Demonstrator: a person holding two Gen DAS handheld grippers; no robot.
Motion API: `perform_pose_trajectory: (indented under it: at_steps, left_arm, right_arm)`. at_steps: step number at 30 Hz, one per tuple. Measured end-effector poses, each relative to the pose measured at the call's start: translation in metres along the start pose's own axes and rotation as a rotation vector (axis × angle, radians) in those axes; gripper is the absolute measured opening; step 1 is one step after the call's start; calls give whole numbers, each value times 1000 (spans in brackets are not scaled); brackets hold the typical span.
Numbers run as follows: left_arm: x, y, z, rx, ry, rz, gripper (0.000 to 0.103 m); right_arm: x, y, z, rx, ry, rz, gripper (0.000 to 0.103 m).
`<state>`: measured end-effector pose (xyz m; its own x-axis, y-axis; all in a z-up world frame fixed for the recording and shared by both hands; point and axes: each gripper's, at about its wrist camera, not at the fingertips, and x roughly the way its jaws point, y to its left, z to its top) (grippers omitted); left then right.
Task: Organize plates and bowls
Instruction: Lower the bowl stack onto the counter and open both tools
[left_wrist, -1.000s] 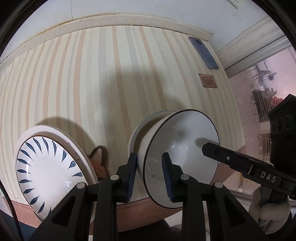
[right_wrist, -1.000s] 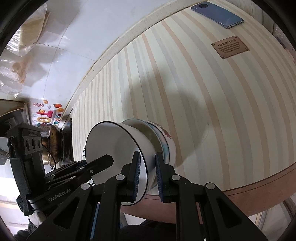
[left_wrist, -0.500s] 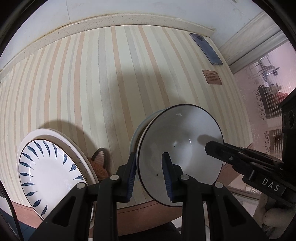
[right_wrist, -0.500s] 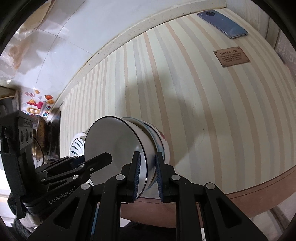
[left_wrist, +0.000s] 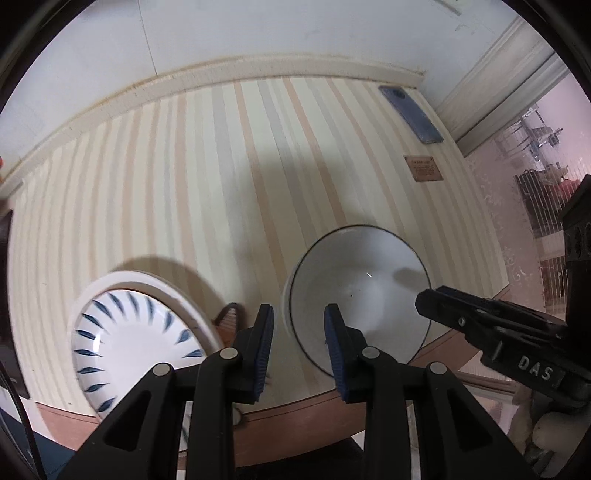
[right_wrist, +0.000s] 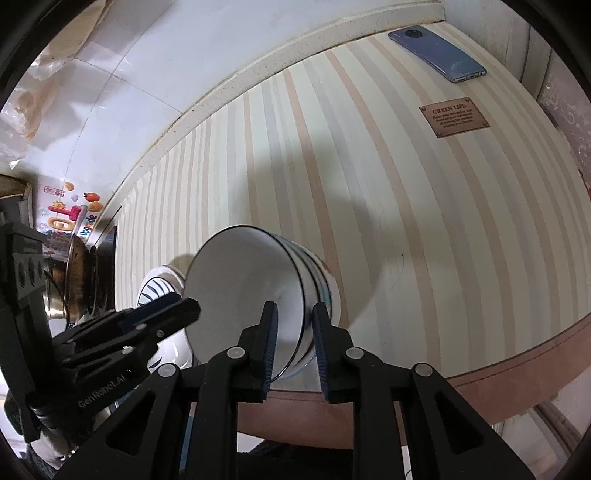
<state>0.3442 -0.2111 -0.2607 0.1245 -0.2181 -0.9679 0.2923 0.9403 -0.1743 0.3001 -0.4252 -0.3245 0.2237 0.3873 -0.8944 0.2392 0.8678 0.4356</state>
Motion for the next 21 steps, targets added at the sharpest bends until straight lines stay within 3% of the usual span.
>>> perform_pose_trajectory:
  at_steps: [1, 3, 5, 7, 8, 11, 16, 18, 21]
  left_arm:
    - [-7, 1, -1, 5, -13, -2, 26]
    - [-22, 2, -5, 19, -40, -3, 27]
    - [-37, 4, -8, 28, -63, -5, 36]
    - [-48, 4, -12, 31, -81, -15, 39]
    - [-55, 5, -14, 36, -93, -13, 43]
    - [-74, 6, -20, 50, -130, -23, 83]
    - [-105, 2, -32, 94, -213, -18, 87]
    - [-115, 0, -35, 97, -226, -40, 100]
    - [-131, -3, -41, 110, -263, -56, 101]
  right_arm:
    - [-5, 3, -2, -6, -11, -12, 47]
    - [-17, 11, -7, -21, -38, -29, 60]
    - [-30, 18, -13, -32, -61, -49, 66]
    - [-44, 27, -22, -47, -83, -76, 85]
    - [-50, 31, -26, -54, -93, -87, 87]
    - [-70, 44, -39, -86, -119, -148, 91]
    - [-105, 63, -64, -119, -196, -175, 96]
    - [-117, 70, -72, -121, -229, -190, 96]
    - [-137, 77, -82, -115, -271, -206, 98]
